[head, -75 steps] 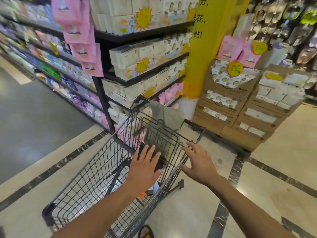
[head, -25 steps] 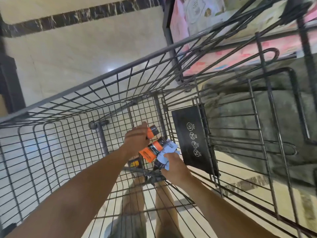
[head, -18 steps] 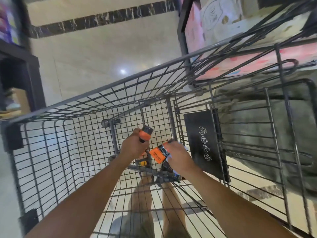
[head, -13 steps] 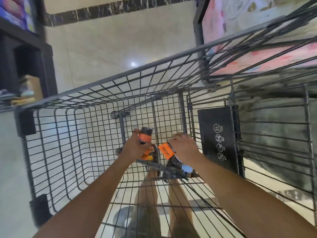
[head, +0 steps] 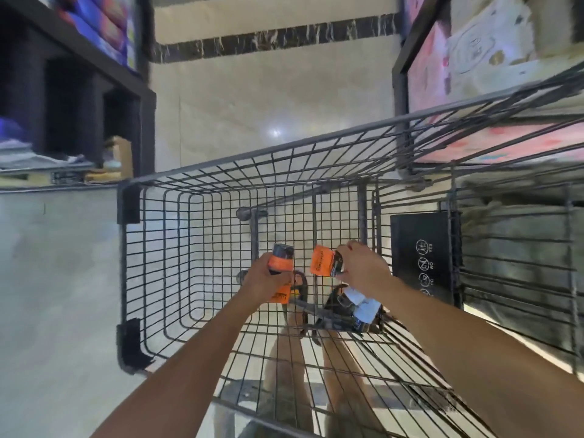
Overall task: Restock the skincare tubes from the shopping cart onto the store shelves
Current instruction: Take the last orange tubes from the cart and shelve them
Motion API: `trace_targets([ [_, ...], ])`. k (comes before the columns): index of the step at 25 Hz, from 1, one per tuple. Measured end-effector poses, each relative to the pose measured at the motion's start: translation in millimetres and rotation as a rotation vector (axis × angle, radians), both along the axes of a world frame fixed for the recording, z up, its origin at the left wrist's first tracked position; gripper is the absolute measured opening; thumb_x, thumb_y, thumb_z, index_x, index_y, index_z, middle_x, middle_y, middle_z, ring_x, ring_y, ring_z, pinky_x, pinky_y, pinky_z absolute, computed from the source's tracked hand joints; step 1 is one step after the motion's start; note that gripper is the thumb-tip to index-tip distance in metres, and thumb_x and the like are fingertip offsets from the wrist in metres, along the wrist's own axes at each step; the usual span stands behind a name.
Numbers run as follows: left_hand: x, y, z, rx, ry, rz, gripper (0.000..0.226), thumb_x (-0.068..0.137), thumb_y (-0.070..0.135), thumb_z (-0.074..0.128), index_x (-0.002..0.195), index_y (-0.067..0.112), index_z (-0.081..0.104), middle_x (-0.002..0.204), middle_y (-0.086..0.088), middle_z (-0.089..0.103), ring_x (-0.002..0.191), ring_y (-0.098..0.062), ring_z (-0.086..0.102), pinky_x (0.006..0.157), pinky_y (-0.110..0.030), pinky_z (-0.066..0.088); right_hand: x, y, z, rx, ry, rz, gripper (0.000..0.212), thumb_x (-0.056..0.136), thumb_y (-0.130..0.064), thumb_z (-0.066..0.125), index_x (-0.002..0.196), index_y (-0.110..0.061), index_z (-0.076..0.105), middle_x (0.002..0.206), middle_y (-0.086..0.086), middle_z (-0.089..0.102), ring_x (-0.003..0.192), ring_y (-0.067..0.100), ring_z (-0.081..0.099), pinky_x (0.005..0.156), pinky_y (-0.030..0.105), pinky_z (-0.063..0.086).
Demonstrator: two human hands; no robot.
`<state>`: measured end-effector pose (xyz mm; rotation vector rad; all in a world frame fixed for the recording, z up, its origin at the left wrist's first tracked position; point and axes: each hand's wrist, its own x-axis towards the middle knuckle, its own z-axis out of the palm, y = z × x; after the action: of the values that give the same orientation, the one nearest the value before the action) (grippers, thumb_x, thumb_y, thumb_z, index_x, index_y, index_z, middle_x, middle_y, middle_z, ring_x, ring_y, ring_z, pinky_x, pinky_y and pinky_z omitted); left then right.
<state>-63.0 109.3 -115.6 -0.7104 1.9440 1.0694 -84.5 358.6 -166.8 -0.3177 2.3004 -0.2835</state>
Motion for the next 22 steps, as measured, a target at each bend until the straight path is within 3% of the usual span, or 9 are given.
trace_targets([
  [2, -1.3, 2.8, 25.7, 0.025, 0.019, 0.028, 0.025, 0.092, 0.021, 0.077, 0.102, 0.032, 0.058, 0.101, 0.001, 0.071, 0.087, -0.014, 0.071, 0.068, -0.029, 0.057, -0.1, -1.3, 24.7, -0.117, -0.066, -0.187, 0.046, 0.084, -0.043, 0.074, 0.12, -0.022, 0.056, 0.11, 0.001, 0.056, 0.101, 0.02, 0.059, 0.087, 0.043, 0.055],
  [6, -0.9, 8.1, 94.8, 0.06, 0.08, 0.117, 0.023, 0.091, 0.02, 0.077, 0.107, 0.027, 0.062, 0.099, 0.001, 0.072, 0.081, -0.014, 0.073, 0.063, -0.026, 0.058, 2.6, -5.6, 88.0, -0.264, -0.118, -0.352, 0.037, 0.085, -0.043, 0.074, 0.111, -0.023, 0.056, 0.103, 0.001, 0.063, 0.088, 0.018, 0.063, 0.08, 0.042, 0.057],
  [9, 9.5, 8.6, 138.8, 0.149, 0.1, 0.199, 0.024, 0.09, 0.022, 0.079, 0.098, 0.034, 0.06, 0.099, -0.002, 0.073, 0.083, -0.019, 0.076, 0.07, -0.035, 0.064, 10.4, -11.0, 136.9, -0.393, -0.14, -0.52, 0.038, 0.088, -0.036, 0.077, 0.112, -0.026, 0.05, 0.099, -0.003, 0.069, 0.082, 0.013, 0.066, 0.072, 0.033, 0.053],
  [13, 18.5, 2.1, 181.5, 0.214, 0.186, 0.27, 0.029, 0.09, 0.029, 0.079, 0.112, 0.03, 0.061, 0.11, -0.005, 0.071, 0.094, -0.023, 0.074, 0.072, -0.035, 0.063, 15.6, -25.8, 186.8, -0.544, -0.169, -0.699, 0.041, 0.088, -0.034, 0.078, 0.119, -0.021, 0.054, 0.098, -0.013, 0.068, 0.083, -0.001, 0.065, 0.067, 0.019, 0.05],
  [15, 23.0, -9.5, 204.3, 0.255, 0.232, 0.334, 0.026, 0.092, 0.026, 0.077, 0.112, 0.026, 0.06, 0.112, -0.009, 0.071, 0.094, -0.024, 0.073, 0.061, -0.027, 0.06, 15.9, -40.4, 206.1, -0.61, -0.15, -0.691, 0.035, 0.087, -0.036, 0.079, 0.115, -0.026, 0.062, 0.099, -0.012, 0.074, 0.088, 0.002, 0.07, 0.084, 0.028, 0.058],
  [17, 31.0, -25.9, 220.6, 0.28, 0.27, 0.396, 0.027, 0.093, 0.024, 0.076, 0.114, 0.023, 0.059, 0.113, -0.012, 0.071, 0.095, -0.025, 0.072, 0.056, -0.022, 0.056, 15.8, -59.4, 227.4, -0.64, -0.125, -0.637, 0.031, 0.085, -0.042, 0.08, 0.111, -0.034, 0.065, 0.102, -0.014, 0.075, 0.096, 0.005, 0.07, 0.093, 0.038, 0.056],
  [19, 42.5, -48.0, 235.2, 0.299, 0.324, 0.441, 0.031, 0.092, 0.026, 0.077, 0.117, 0.023, 0.06, 0.114, -0.011, 0.072, 0.096, -0.025, 0.073, 0.061, -0.023, 0.059, 17.2, -82.9, 252.8, -0.68, -0.127, -0.614, 0.034, 0.084, -0.04, 0.08, 0.113, -0.034, 0.063, 0.105, -0.014, 0.074, 0.102, 0.007, 0.069, 0.089, 0.031, 0.054],
  [22, 66.0, -99.3, 251.5, 0.328, 0.411, 0.492, 0.035, 0.088, 0.035, 0.08, 0.118, 0.029, 0.062, 0.115, -0.003, 0.074, 0.1, -0.02, 0.075, 0.077, -0.038, 0.064, 23.6, -131.6, 296.0, -0.734, -0.105, -0.567, 0.038, 0.085, -0.035, 0.081, 0.116, -0.031, 0.059, 0.109, -0.013, 0.071, 0.102, 0.006, 0.067, 0.082, 0.023, 0.049],
])
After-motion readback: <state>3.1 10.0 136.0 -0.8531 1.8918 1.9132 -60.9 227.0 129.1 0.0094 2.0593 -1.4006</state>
